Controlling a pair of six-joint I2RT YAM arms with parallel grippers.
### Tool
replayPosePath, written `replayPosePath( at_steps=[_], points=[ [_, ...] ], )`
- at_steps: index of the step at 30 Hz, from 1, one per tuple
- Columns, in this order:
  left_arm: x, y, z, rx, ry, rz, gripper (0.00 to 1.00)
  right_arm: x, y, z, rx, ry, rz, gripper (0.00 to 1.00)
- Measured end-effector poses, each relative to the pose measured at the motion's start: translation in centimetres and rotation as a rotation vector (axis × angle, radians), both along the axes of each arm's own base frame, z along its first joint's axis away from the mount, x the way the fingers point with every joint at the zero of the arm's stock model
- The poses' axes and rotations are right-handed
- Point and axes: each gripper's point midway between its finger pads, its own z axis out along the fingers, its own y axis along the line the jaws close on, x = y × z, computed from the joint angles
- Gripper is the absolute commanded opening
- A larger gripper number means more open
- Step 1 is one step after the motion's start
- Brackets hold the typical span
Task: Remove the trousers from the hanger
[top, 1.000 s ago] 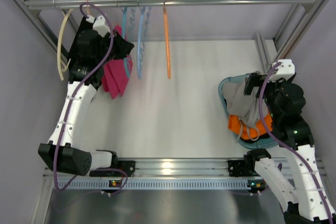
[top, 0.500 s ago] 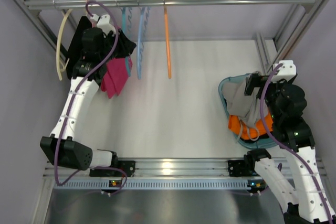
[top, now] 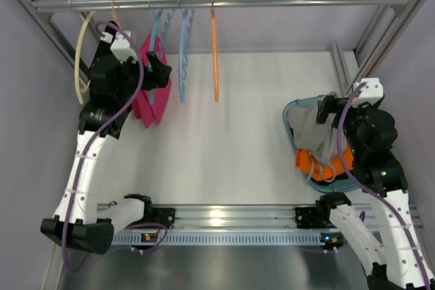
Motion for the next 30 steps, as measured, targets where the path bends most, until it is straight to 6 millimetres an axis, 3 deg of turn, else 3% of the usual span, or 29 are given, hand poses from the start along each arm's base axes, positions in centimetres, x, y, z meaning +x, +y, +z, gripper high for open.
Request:
replayPosePath(
  at_steps=[8, 11, 15, 21, 27, 30],
  points=[
    [-4.3, 1.8, -1.1, 0.064, -0.039, 0.038, 0.92, 0.0, 0.7, 0.1, 0.002, -0.003, 0.040, 0.99],
    [-6.0, 2.5, -0.9, 0.076, -0.053, 0.056, 0.98, 0.0, 1.2, 0.1, -0.007, -0.004, 0.071, 0.99],
    [-8.4, 3.1, -0.9, 0.109, -0.071, 0.057, 0.99, -0.2, 2.1, 0.0, -0.018, 0.000, 0.132, 0.99],
    [-11.4, 3.9, -4.1, 0.173, 0.010, 0.042, 0.98, -1.1, 3.9, -0.9, -0.029, 0.014, 0.254, 0.99],
    [-13.8, 5.1, -9.2, 0.243, 0.143, 0.056, 0.98, -2.5, 5.7, -2.9, -0.037, 0.062, 0.375, 0.99],
    [-14.6, 5.3, -10.0, 0.262, 0.167, 0.055, 0.99, -3.1, 6.3, -3.7, -0.036, 0.094, 0.422, 0.99]
  ],
)
